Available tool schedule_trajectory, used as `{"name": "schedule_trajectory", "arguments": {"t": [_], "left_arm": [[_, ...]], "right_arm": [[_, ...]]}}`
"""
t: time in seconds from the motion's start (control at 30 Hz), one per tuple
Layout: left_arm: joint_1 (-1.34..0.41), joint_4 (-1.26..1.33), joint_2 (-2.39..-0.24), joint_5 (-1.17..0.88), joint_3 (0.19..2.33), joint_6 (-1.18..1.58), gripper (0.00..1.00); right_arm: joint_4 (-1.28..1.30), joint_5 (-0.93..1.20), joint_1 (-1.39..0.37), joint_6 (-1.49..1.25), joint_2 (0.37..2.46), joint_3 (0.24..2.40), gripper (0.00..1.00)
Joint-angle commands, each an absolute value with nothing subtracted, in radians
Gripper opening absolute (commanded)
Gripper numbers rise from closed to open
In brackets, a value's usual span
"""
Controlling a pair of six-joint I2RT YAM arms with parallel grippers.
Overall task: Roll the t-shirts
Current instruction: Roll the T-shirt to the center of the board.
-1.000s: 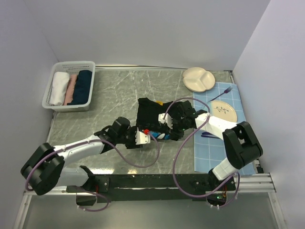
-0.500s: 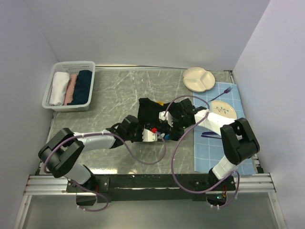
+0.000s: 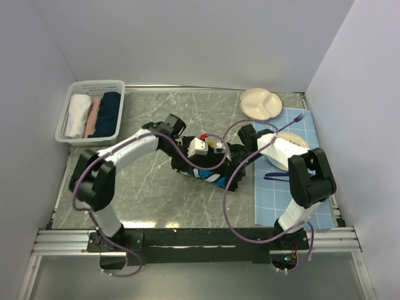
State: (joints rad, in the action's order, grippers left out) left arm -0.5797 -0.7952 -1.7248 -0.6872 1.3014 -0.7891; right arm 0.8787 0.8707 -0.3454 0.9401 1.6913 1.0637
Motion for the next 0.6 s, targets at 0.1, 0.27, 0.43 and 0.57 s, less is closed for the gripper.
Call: {"name": "schedule_trajectory", "arguments": {"t": [0.1, 0.27, 0.43, 0.57], "left_arm": [[-0.522, -1.244, -1.905, -0.89, 1.459, -0.875, 0.01], [-0.482, -1.169, -2.022, -0.879, 1.518, -0.804, 0.02], [-0.434, -1.224, -2.169, -0.851, 1.725, -0.807, 0.02], [-0.419, -1.256, -2.244, -0.802, 1.824, -0.834, 0.03]], "right_arm": [[1.169, 0.979, -0.304, 0.993, 1.842, 1.176, 0.31], [1.265, 1.009, -0.252, 1.023, 1.983, 1.298, 0.31], [1.282, 1.006, -0.198, 1.012, 2.075, 1.38, 0.31], [1.258, 0.971, -0.186, 0.986, 2.111, 1.419, 0.31]]}}
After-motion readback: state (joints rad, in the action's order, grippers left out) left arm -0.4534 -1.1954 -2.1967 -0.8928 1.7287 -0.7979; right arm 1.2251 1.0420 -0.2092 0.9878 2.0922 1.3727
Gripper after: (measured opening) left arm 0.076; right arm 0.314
